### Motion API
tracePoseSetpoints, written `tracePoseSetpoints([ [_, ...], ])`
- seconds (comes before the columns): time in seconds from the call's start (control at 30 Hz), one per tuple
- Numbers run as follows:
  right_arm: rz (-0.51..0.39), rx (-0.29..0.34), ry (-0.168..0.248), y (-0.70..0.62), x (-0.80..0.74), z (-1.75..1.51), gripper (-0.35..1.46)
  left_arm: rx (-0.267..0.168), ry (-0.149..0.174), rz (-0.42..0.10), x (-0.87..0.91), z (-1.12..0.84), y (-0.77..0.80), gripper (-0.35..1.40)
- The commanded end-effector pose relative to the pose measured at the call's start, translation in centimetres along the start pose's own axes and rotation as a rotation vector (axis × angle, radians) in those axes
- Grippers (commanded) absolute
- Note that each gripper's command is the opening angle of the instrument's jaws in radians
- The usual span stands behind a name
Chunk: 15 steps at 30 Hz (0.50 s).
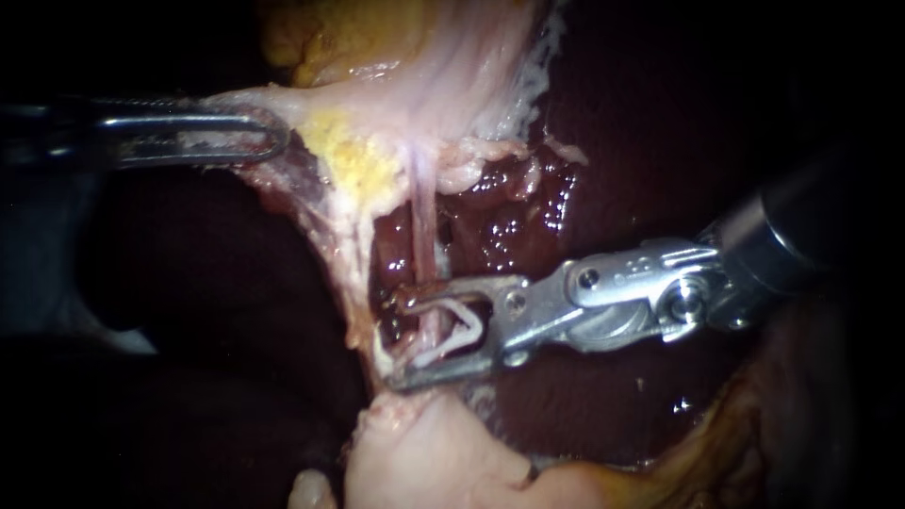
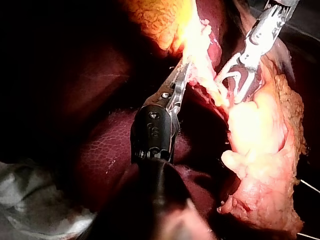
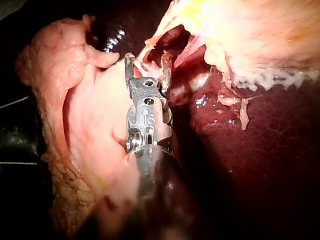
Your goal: Clipping first clip left tube
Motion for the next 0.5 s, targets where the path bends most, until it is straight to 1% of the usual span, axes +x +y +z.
tracePoseSetpoints([
  [0.03,-0.002,0.02,0.004,-0.01,-0.01,0.03,0.47,0.0,0.0,0.0,0.0,0.0,0.0,-0.35],
  [0.1,-0.011,0.075,0.003,-0.03,-0.03,0.11,0.47,0.0,0.0,0.0,0.0,0.0,0.0,-0.35],
  [0.2,-0.029,0.123,0.003,-0.08,-0.06,0.21,0.45,0.0,0.0,0.0,0.0,0.0,0.0,-0.35],
  [0.27,-0.034,0.137,0.011,-0.11,-0.06,0.27,0.45,0.001,0.0,0.0,0.0,0.01,0.0,-0.35],
  [0.33,-0.03,0.148,0.029,-0.14,-0.03,0.35,0.45,0.001,0.0,0.0,0.0,0.01,0.0,-0.35],
  [0.5,-0.025,0.165,0.059,-0.19,0.09,0.53,0.45,0.001,0.0,0.0,0.0,0.01,0.0,-0.35],
])
